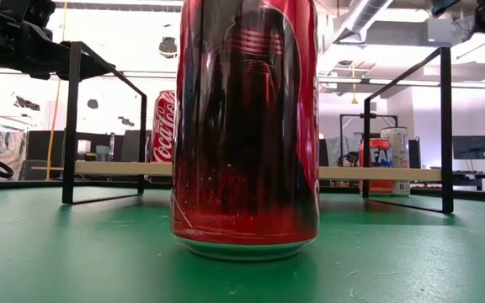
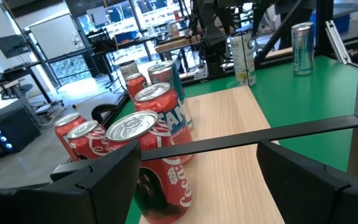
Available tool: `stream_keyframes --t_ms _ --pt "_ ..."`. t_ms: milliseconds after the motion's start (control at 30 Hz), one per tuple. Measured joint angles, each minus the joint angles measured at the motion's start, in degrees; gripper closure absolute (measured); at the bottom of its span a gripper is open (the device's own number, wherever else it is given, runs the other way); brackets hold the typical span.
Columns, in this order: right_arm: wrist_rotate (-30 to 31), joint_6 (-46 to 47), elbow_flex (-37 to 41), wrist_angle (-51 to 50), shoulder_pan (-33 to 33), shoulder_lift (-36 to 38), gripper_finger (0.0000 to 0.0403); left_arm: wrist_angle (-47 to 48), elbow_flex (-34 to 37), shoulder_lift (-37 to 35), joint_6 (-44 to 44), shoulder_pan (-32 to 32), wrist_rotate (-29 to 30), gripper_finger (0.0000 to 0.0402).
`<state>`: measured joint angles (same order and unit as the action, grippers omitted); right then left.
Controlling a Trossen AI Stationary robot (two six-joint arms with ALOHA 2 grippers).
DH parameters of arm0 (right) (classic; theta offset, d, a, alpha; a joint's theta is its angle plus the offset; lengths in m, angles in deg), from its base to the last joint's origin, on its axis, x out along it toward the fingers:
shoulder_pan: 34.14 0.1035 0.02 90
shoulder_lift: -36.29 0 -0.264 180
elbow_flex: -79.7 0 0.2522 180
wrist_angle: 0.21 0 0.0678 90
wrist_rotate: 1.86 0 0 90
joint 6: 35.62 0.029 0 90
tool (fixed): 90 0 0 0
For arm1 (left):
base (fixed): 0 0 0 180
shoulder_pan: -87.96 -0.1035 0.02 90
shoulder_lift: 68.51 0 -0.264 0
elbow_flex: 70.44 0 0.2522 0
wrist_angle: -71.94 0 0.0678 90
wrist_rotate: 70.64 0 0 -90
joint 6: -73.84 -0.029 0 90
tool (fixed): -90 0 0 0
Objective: Place canned beverage on shelf
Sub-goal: Put the middle right white-yellow soda can on the shelf
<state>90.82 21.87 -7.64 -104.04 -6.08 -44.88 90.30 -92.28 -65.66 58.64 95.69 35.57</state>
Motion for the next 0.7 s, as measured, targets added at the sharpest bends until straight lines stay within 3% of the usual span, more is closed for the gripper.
stream_keyframes --t_ms 267,433,700 --pt "-8.49 -13.48 -0.01 0.06 -7.34 -0.71 0.0035 -0.17 0.00 0.00 0.02 0.00 -0.06 0.0095" --pt "-10.13 -17.39 -0.01 0.07 -10.39 -0.71 0.0035 -0.20 0.00 0.00 0.00 0.00 -1.01 0.0095" --pt "-10.97 -3.03 -0.01 0.01 -12.20 3.23 0.0035 0.32 0.00 0.00 -0.01 0.00 -1.03 0.0095"
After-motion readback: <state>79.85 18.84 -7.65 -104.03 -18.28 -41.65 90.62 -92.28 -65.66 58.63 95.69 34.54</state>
